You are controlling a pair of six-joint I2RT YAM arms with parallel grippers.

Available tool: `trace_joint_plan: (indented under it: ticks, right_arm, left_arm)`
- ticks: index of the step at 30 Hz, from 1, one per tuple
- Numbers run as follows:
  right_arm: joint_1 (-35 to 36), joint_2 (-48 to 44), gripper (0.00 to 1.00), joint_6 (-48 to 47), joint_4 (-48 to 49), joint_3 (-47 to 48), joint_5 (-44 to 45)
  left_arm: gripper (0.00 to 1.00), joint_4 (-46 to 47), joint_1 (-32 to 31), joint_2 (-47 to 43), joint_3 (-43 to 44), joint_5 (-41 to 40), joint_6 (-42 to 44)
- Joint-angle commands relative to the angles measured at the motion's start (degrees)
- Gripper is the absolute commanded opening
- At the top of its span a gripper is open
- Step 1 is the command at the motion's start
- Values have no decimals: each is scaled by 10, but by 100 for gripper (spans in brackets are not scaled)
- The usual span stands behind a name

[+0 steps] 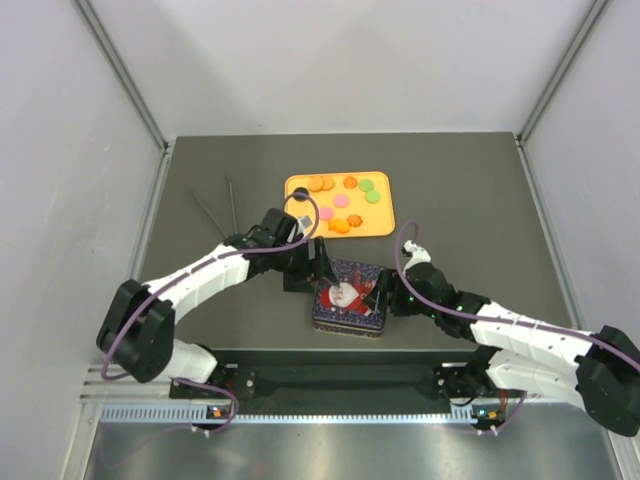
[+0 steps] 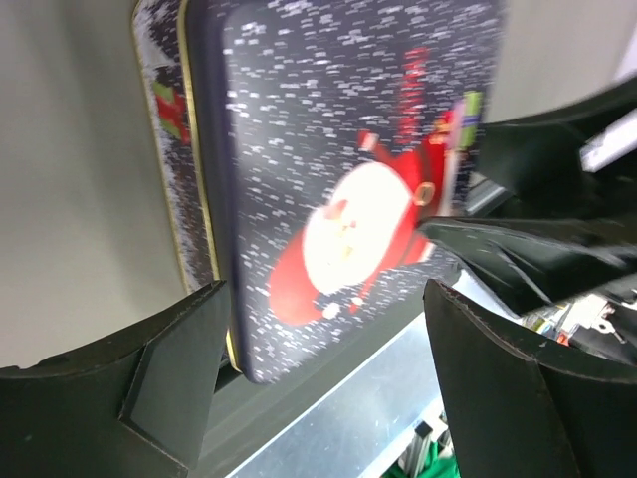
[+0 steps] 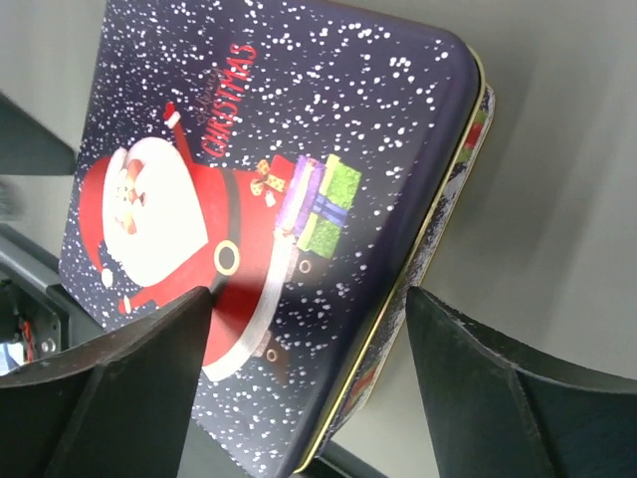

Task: Pack the cookies

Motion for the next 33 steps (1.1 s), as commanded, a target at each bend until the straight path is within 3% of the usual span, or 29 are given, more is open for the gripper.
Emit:
trace_joint_plan:
  ticks: [1,12,17,23,27,33]
  right_arm:
    - [14,-15,80,-1,-41,-19,-22]
    - [-2,-78,98,-22,-127,13,17]
    - [-29,-98,100,-75,-162,90,20]
    - [-94,-10,100,-179,-143,173,-3]
    - [-138,74,100,-241,-82,199,-81]
    - [-150,180,100,-285,4,243,-172]
  left_arm:
    - [83,-11,2,-58,-12,-12,-7]
    - [80,-51,-3,-201,-89,-70,-117]
    - [80,-30,-60,-232,-116,-95,-174]
    - [82,10,-135,-234,-145,-140,-242]
    - [83,50,-167,-233,-165,-155,-281]
    - [84,136,-211,-203,-180,-170,-310]
